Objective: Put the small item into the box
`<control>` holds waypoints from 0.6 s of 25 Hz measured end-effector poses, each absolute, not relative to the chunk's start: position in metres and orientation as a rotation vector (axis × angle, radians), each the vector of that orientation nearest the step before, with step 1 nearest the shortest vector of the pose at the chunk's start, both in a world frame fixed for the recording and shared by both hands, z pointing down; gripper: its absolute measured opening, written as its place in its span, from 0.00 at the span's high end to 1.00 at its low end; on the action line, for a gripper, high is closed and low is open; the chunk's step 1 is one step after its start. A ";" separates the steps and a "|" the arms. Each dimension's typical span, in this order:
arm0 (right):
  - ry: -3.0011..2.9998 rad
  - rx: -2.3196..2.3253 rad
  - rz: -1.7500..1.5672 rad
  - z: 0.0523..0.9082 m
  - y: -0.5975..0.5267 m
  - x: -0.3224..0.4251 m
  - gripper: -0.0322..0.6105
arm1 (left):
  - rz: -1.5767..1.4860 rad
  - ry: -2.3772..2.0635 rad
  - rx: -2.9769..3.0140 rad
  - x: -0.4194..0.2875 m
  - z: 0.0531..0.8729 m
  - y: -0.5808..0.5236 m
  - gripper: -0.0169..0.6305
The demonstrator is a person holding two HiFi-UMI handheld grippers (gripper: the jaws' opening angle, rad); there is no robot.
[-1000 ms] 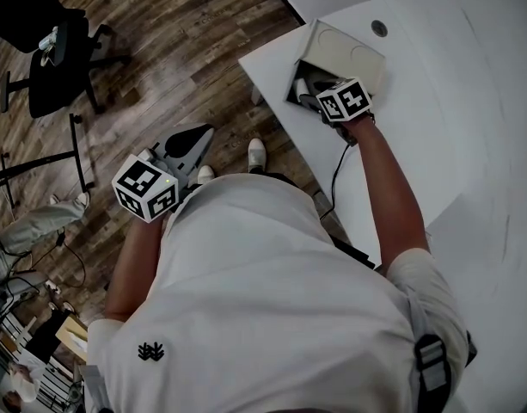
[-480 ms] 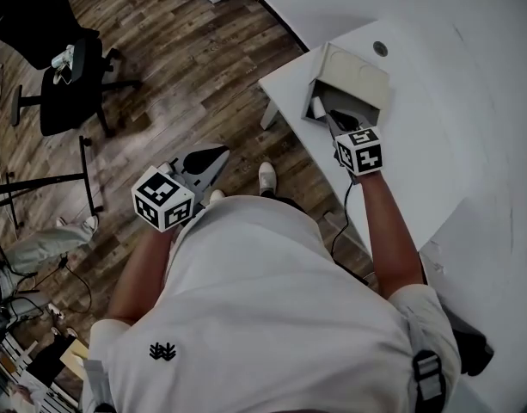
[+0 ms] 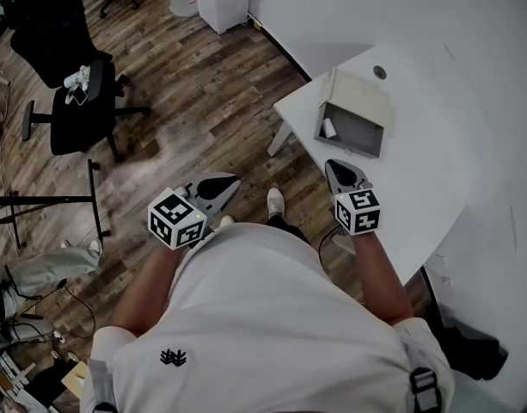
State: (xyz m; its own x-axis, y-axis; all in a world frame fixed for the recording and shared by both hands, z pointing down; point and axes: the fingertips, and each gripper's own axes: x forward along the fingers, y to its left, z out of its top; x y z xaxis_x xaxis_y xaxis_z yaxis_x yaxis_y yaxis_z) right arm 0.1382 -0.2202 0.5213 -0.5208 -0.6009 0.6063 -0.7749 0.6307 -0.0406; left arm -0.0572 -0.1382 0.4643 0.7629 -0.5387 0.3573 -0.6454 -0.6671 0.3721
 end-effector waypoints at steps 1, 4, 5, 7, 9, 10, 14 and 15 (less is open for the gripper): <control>-2.305 1.075 0.420 0.521 -0.210 0.133 0.93 | 0.300 -0.882 2.479 -0.060 0.464 -0.134 0.96; -2.308 1.069 0.416 0.520 -0.178 0.119 0.94 | 0.317 -0.848 2.486 -0.065 0.466 -0.117 0.96; -2.312 1.066 0.423 0.520 -0.169 0.114 0.94 | 0.324 -0.837 2.489 -0.067 0.466 -0.113 0.96; -2.326 1.067 0.442 0.518 -0.154 0.104 0.94 | 0.333 -0.820 2.501 -0.071 0.465 -0.107 0.96; -2.339 1.076 0.448 0.516 -0.143 0.098 0.94 | 0.336 -0.807 2.517 -0.074 0.464 -0.102 0.96; -2.343 1.082 0.447 0.515 -0.138 0.096 0.94 | 0.336 -0.800 2.524 -0.074 0.463 -0.099 0.96; -2.355 1.103 0.442 0.508 -0.123 0.089 0.94 | 0.333 -0.772 2.545 -0.076 0.461 -0.089 0.96; -2.358 1.105 0.444 0.506 -0.119 0.087 0.94 | 0.330 -0.767 2.546 -0.077 0.461 -0.086 0.96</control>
